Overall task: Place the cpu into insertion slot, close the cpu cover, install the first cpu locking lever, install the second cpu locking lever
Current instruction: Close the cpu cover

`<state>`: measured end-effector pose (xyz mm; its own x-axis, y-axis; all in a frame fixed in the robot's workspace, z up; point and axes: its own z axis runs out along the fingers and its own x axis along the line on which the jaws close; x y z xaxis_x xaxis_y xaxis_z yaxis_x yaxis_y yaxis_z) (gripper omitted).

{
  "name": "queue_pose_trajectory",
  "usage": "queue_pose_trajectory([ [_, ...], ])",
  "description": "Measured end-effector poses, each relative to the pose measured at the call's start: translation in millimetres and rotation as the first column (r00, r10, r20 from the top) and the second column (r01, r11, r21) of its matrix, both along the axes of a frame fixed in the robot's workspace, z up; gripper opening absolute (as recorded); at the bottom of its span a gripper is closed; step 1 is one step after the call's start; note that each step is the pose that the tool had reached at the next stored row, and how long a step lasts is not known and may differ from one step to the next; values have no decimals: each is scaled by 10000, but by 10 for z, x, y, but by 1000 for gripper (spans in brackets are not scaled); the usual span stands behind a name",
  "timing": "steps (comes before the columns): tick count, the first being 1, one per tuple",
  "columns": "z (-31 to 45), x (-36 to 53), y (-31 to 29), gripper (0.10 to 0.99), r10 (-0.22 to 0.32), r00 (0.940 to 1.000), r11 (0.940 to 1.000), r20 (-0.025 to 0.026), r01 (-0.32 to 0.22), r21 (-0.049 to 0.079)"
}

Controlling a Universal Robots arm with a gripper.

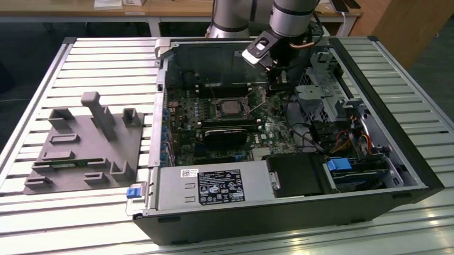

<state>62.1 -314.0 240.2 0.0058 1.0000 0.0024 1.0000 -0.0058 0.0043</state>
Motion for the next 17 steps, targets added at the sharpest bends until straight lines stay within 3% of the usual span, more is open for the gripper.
queue_pose_trajectory([
  [17, -6, -397, 2, 106, 0, 10000, 10000, 1, 0, 3],
])
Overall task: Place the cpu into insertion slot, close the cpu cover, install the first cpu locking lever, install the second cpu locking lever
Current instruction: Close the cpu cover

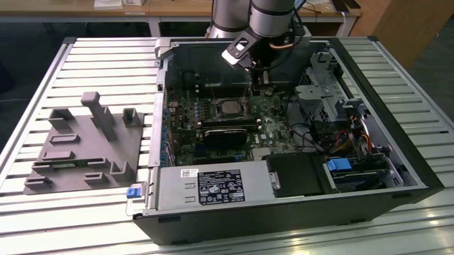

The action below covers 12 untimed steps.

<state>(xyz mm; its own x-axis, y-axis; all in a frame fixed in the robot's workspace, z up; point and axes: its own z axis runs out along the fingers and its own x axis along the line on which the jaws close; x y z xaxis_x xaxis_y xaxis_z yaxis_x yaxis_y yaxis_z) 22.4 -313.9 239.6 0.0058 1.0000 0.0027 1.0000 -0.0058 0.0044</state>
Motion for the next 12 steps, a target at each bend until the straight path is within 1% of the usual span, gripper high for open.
queue_pose_trajectory([
  [7, -17, -121, 3, 106, 0, 10000, 10000, -1, 0, -2],
  [9, -34, -144, 3, 106, 0, 10000, 10000, -1, 0, -2],
  [12, -82, -167, 3, 106, 0, 10000, 10000, -3, 0, -3],
])
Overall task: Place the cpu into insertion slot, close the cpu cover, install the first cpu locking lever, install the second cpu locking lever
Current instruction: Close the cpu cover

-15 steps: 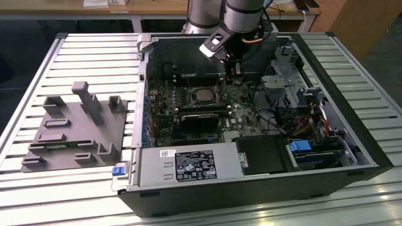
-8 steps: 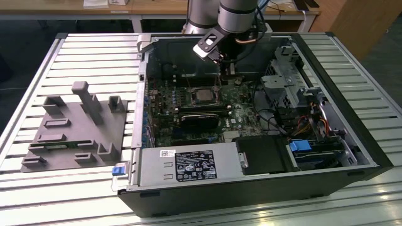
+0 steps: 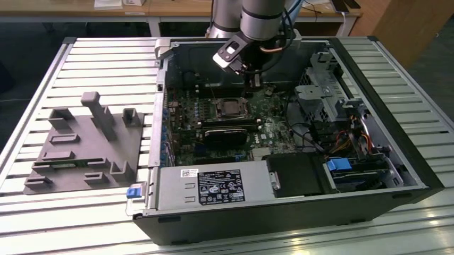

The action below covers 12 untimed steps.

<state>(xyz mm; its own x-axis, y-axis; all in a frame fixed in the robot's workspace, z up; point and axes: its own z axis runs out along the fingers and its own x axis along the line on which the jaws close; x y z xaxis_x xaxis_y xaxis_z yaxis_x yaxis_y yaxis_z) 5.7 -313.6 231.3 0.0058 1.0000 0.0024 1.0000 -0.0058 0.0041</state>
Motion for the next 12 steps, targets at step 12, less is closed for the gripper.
queue_pose_trajectory([
  [12, -116, -210, 0, 106, 0, 10000, 10000, -8, 0, -1],
])
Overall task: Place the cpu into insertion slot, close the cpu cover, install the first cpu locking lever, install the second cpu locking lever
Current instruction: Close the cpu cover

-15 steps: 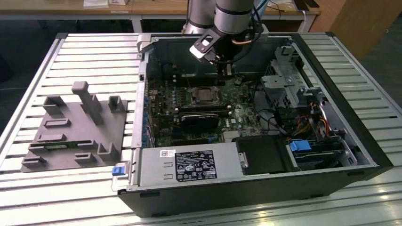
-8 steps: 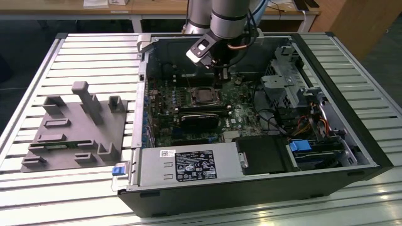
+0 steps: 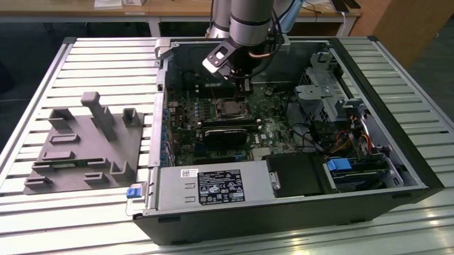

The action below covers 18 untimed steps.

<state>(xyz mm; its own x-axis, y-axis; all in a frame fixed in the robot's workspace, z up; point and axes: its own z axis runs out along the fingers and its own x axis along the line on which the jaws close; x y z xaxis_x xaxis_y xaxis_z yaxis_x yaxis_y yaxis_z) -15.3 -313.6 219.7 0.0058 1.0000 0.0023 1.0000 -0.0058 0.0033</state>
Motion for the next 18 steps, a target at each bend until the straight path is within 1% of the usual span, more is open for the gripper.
queue_pose_trajectory([
  [2, -35, -23, 0, 106, 0, 10000, 10000, -3, 0, -1],
  [4, -53, -65, 0, 106, 1, 10000, 10000, -3, -1, -1],
  [5, -68, -250, 0, 106, 1, 10000, 10000, -3, -1, -1],
  [8, -78, -328, 0, 106, -1, 10000, 10000, -3, 1, 0],
  [11, -108, -350, 0, 106, 0, 10000, 10000, -4, 0, -1],
  [18, -181, -351, 0, 106, 0, 10000, 10000, -7, 0, -4],
])
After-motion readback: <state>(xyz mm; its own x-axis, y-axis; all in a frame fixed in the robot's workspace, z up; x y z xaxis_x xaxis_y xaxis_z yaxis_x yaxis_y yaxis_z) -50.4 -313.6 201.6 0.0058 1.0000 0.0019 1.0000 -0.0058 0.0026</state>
